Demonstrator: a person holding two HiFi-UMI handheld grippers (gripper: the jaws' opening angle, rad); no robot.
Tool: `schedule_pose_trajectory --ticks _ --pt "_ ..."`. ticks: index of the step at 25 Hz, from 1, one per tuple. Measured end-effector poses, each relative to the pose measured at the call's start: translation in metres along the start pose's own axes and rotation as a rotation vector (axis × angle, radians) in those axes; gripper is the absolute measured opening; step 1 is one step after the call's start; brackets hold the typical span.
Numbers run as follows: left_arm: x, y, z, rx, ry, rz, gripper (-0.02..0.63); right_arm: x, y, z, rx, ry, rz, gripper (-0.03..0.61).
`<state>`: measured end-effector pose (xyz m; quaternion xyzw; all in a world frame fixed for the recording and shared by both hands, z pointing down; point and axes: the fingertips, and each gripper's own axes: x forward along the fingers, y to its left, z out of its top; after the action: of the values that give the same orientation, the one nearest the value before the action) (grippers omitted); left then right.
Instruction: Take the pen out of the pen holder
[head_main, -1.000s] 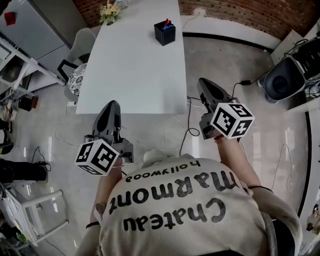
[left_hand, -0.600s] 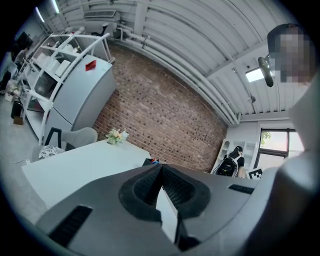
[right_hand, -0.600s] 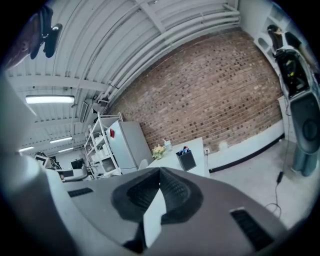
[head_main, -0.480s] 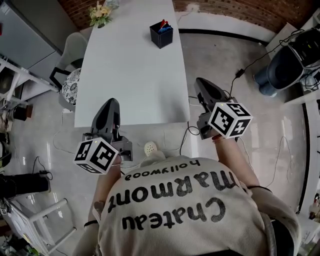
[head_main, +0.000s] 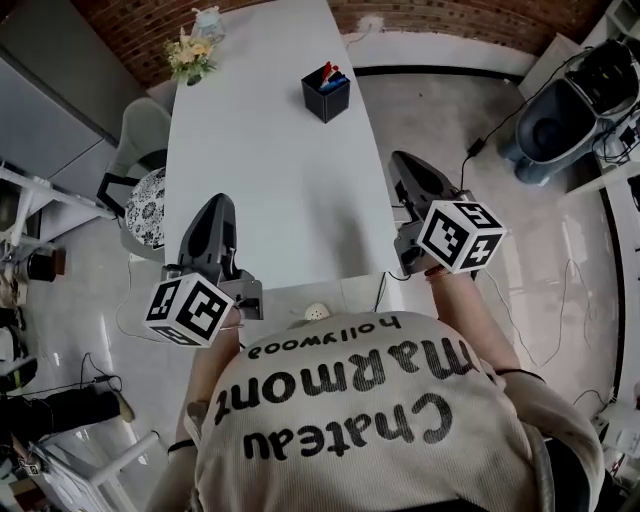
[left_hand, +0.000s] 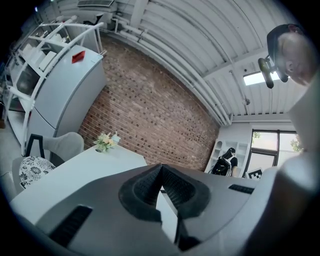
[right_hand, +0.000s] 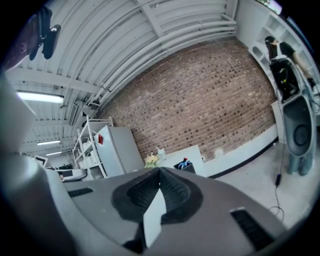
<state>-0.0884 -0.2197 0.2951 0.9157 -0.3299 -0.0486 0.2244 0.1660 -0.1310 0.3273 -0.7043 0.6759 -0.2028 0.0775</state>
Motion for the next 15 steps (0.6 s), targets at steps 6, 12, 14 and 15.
schedule_pose_trajectory --ticks 6,12,14,15 --pt "0.024 0.02 0.015 -0.001 0.005 -0.063 0.0 0.021 0.006 0.009 -0.018 -0.021 -0.05 0.003" --pt "0.041 0.046 0.004 -0.004 0.045 -0.095 0.0 0.04 0.006 -0.012 -0.028 0.013 -0.102 0.003" --pt "0.045 0.052 -0.002 -0.028 0.055 -0.097 0.0 0.042 0.003 -0.02 -0.03 0.036 -0.114 0.003" --pt "0.046 0.054 -0.004 -0.039 0.059 -0.097 0.0 0.042 0.002 -0.023 -0.032 0.045 -0.116 0.003"
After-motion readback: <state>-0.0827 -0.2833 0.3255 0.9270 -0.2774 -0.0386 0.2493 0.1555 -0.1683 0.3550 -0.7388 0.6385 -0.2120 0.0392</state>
